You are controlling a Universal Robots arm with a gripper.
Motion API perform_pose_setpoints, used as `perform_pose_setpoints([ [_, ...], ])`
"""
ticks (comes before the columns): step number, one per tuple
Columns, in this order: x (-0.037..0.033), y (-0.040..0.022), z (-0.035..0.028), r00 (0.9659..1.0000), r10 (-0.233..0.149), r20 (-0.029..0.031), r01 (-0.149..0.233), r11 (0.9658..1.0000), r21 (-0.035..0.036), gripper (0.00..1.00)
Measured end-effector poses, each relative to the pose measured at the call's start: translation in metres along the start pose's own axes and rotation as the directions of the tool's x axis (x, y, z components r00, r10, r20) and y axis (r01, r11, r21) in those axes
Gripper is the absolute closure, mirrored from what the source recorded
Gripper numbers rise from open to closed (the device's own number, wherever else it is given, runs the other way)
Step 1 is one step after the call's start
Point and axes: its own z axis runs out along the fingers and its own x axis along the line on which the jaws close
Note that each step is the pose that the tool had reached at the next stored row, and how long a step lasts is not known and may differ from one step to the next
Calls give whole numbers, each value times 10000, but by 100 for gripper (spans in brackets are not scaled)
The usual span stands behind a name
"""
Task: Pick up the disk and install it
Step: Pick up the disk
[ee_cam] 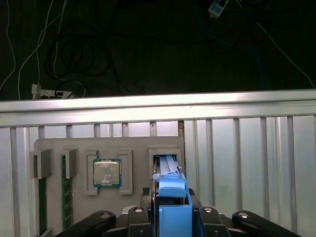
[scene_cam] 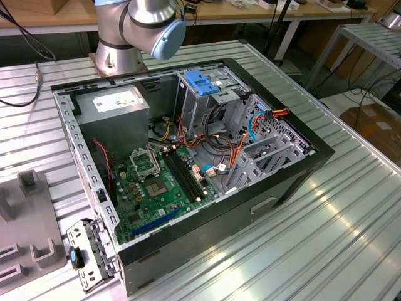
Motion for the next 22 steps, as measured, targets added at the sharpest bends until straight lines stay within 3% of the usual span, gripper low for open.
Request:
perform_pose_setpoints([
  [7, 0, 0, -9, 10000, -97, 2, 97, 10000, 6, 63],
  [22, -1, 3, -208, 10000, -96, 8, 96, 10000, 0, 63],
])
